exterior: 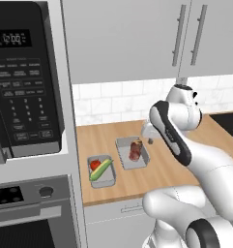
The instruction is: Take the meat container that has the steak and place it on the second highest rack of the freezer. Then take the vegetable container that has the corn and tomato and place it on the highest rack of the freezer.
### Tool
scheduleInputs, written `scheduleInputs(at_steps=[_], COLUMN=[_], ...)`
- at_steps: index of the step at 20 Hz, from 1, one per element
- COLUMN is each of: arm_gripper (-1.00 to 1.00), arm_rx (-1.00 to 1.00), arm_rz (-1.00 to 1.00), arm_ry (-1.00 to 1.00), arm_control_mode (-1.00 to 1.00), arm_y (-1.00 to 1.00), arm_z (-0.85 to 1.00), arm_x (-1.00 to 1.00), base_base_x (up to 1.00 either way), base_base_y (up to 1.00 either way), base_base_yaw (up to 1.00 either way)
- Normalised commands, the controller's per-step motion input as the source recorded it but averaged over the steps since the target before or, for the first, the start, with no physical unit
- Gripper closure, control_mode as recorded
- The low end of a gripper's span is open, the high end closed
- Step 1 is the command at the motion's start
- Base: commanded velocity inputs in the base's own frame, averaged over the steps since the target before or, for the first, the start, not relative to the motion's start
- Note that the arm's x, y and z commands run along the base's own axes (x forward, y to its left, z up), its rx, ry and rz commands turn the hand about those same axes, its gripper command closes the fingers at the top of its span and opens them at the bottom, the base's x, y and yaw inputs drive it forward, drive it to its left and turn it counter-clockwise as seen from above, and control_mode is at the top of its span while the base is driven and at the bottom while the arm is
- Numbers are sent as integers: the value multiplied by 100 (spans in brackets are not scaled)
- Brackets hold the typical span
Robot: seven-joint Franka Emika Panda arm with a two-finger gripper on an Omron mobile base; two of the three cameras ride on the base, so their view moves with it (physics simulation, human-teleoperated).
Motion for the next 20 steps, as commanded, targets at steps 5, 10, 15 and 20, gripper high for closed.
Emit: scheduleInputs(at_steps=[5, 10, 15, 20], arm_gripper=[-100, -100, -100, -100], arm_rx=[0, 0, -3, -7], arm_rz=[-16, -25, -29, -28], arm_ry=[18, 14, 3, 0], arm_control_mode=[-100, -100, -100, -100], arm_y=[47, 12, 36, 14], arm_z=[-50, -30, -29, -24], arm_x=[54, 36, 14, 0], base_base_x=[0, 0, 0, 0], base_base_y=[0, 0, 0, 0], base_base_yaw=[0, 0, 0, 0])
